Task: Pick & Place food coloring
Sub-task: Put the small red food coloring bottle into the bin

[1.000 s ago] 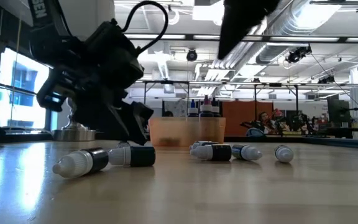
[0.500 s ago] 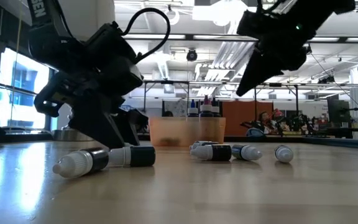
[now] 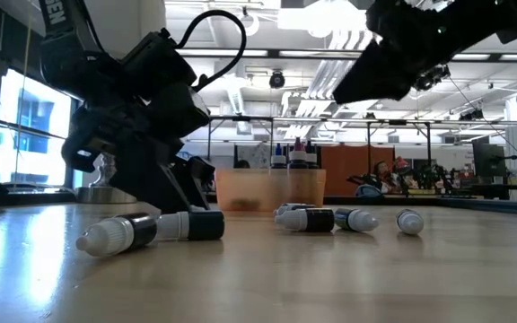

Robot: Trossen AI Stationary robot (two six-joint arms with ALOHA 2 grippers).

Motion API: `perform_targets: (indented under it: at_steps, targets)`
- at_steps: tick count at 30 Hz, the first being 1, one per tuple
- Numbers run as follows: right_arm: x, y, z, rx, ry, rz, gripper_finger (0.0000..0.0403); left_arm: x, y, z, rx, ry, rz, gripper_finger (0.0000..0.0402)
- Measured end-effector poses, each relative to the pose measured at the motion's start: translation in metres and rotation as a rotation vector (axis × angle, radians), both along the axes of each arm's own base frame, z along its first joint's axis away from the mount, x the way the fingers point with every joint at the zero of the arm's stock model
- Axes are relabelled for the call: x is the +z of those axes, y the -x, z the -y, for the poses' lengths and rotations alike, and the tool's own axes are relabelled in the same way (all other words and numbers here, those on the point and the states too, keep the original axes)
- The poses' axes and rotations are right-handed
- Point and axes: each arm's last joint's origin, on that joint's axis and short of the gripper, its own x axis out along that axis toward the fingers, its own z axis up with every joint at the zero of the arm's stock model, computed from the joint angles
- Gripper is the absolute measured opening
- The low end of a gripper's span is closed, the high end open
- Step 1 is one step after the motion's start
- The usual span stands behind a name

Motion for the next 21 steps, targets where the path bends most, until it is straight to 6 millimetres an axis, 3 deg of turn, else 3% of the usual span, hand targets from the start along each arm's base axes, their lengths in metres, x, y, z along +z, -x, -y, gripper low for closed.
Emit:
perform_targets:
  at_steps: [13, 21]
  targets:
    - [0.0049, -0.0027, -0.0021, 0.065, -0.015, 0.051, 0.0139, -0.0015, 0.0009, -0.0008, 0.012, -0.007, -0.016, 0.0083]
    - [0.0049, -0.0027, -0.0021, 0.065, -0.015, 0.051, 0.0139, 0.0070, 0.0003, -0.0014, 0.036, -0.013, 0.004, 0.0080]
